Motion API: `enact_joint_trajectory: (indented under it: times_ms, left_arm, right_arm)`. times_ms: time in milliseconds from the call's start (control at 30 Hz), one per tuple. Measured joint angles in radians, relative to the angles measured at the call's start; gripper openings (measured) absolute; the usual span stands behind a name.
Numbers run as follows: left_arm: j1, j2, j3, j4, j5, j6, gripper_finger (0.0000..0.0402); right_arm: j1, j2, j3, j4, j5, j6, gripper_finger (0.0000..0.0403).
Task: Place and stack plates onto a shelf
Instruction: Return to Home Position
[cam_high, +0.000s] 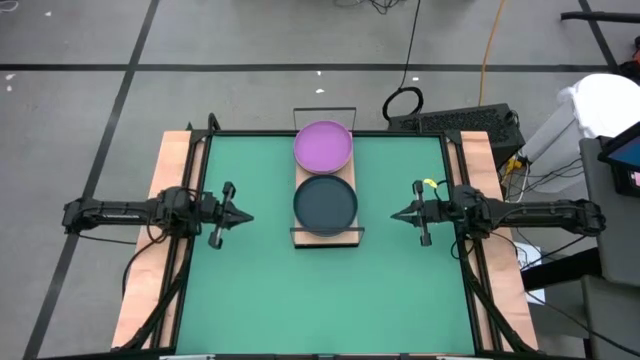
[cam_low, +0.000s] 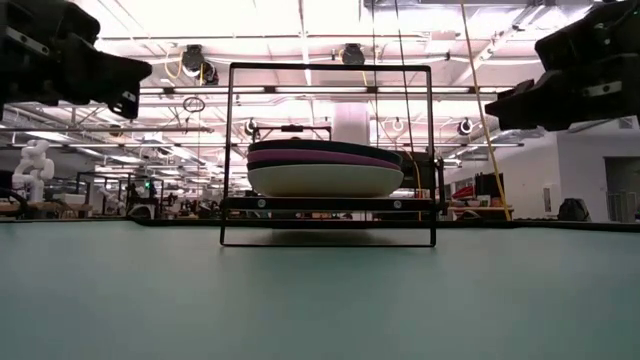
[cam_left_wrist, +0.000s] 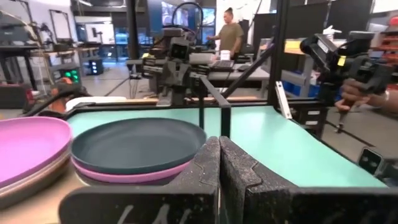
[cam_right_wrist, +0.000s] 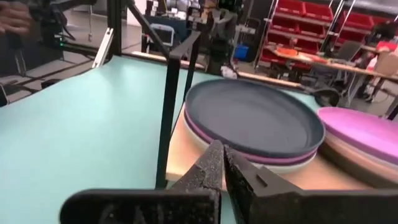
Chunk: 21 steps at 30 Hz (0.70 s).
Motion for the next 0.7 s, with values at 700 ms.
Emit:
enact_joint_trajectory:
  times_ms: [700]
  left_arm:
    - [0.000, 0.000, 0.000, -0.037, -0.040, 0.016, 0.0001]
  right_arm:
    - [-0.001, -0.200, 0.000, -0.134, 0.034, 0.012, 0.0000]
